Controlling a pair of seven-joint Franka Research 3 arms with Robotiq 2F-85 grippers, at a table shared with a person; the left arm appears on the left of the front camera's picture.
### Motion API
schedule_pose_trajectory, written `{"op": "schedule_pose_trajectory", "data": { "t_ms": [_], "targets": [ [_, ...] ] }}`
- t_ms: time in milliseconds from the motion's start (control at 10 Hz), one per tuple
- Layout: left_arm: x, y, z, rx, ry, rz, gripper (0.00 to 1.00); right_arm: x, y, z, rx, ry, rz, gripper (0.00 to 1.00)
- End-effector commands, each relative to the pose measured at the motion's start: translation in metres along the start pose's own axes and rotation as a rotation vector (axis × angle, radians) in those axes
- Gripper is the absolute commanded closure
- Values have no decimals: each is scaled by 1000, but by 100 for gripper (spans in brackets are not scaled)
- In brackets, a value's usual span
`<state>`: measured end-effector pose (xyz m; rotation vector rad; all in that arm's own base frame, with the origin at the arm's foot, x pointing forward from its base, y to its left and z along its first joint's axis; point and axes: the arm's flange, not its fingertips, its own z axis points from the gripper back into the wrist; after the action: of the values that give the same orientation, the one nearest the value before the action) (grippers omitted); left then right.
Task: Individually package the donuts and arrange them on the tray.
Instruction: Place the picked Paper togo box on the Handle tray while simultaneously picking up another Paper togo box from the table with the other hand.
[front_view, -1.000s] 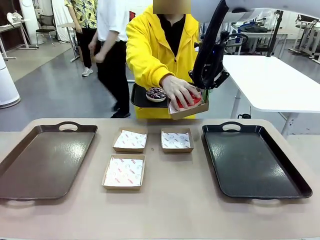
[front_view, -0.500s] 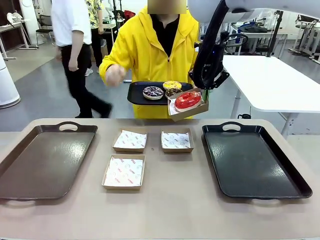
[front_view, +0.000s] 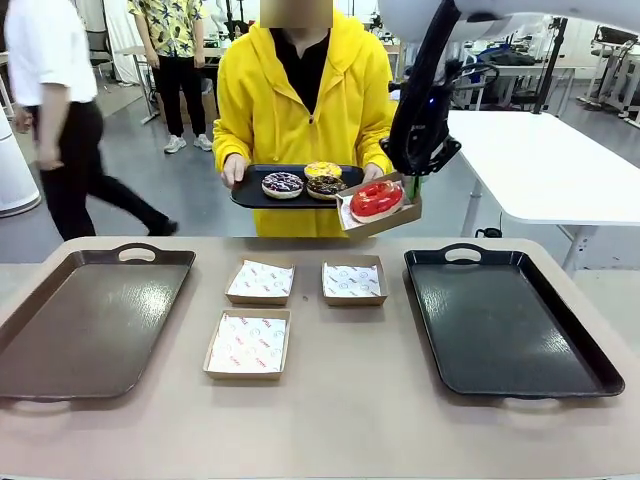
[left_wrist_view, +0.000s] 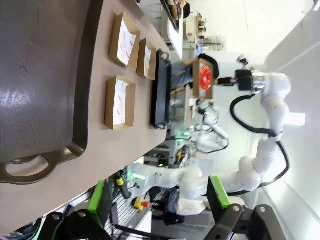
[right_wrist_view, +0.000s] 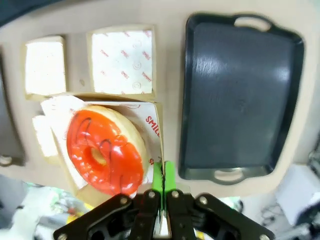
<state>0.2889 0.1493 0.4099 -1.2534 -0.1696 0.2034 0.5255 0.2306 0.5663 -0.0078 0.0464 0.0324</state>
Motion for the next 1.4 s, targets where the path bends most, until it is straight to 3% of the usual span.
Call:
{"op": "schedule_pose_trajectory", "data": {
  "t_ms": [0, 200, 500, 700, 900, 1300],
  "targets": [
    [-11, -44, -26, 198, 75, -49, 0, -25, -57, 13, 12, -57, 54, 99],
    [-6, -90, -65, 397, 158, -88, 0, -27, -124, 8, 58, -128, 3, 99],
    [-5, -134, -145, 612, 261, -112, 0, -14, -195, -45, 85, -85, -28, 99],
    [0, -149, -200, 775, 282, -139, 0, -1, -209, -79, 135, -68, -15, 99],
    [-1, -146, -246, 942, 238, -202, 0, 9, -211, -100, 158, -60, -26, 99],
    [-3, -119, -313, 1121, 210, -293, 0, 12, -199, -117, 127, -10, 1, 99]
  ]
}}
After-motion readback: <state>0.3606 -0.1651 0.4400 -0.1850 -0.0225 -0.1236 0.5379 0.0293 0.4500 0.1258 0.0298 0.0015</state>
